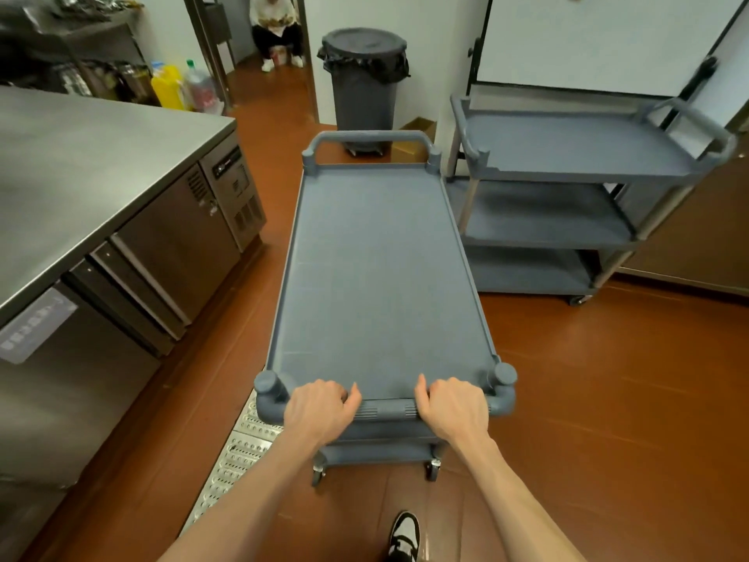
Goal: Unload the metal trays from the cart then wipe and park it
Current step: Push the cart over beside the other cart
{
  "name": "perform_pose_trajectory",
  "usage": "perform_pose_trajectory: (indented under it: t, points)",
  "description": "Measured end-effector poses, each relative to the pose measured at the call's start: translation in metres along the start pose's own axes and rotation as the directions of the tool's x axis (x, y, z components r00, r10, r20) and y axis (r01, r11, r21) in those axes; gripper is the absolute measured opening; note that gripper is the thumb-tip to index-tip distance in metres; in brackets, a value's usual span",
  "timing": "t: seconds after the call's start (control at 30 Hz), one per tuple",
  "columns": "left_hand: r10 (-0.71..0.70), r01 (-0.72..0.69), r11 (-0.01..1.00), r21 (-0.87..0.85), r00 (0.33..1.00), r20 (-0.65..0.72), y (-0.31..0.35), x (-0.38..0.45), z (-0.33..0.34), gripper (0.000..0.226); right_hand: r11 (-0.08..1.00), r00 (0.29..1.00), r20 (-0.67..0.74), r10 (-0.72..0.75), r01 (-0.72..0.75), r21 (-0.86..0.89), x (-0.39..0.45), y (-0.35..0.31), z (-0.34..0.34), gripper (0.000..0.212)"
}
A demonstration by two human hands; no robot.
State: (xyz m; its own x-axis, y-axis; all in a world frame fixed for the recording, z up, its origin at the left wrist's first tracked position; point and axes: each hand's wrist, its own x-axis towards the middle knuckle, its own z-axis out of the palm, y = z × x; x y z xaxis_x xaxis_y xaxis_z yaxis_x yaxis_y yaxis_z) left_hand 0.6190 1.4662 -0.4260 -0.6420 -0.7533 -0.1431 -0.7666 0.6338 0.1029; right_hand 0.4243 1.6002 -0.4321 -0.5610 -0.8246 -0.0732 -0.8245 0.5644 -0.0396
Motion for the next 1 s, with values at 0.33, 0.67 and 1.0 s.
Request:
perform_pose_trajectory:
  t: [0.33,0.67,1.0]
  points:
    - [-0.092,0.093,0.996,-0.009,0.995,0.031,0.016,0.108,-0.025,0.064,0.997,0.998,0.012,-0.066,0.065,0.039,0.122,0.018,-0.018,0.065]
    - [-0.129,0.130,0.990,-0.046,0.991,0.033,-0.002,0.212,-0.042,0.063,0.995,0.995,-0.004,-0.103,0.103,-0.003,0.238,0.011,-0.026,0.067]
    - [-0.147,0.146,0.989,-0.024,0.989,-0.021,-0.032,0.335,-0.067,0.060,0.992,0.994,-0.008,-0.108,0.108,-0.059,0.371,-0.011,-0.036,0.063]
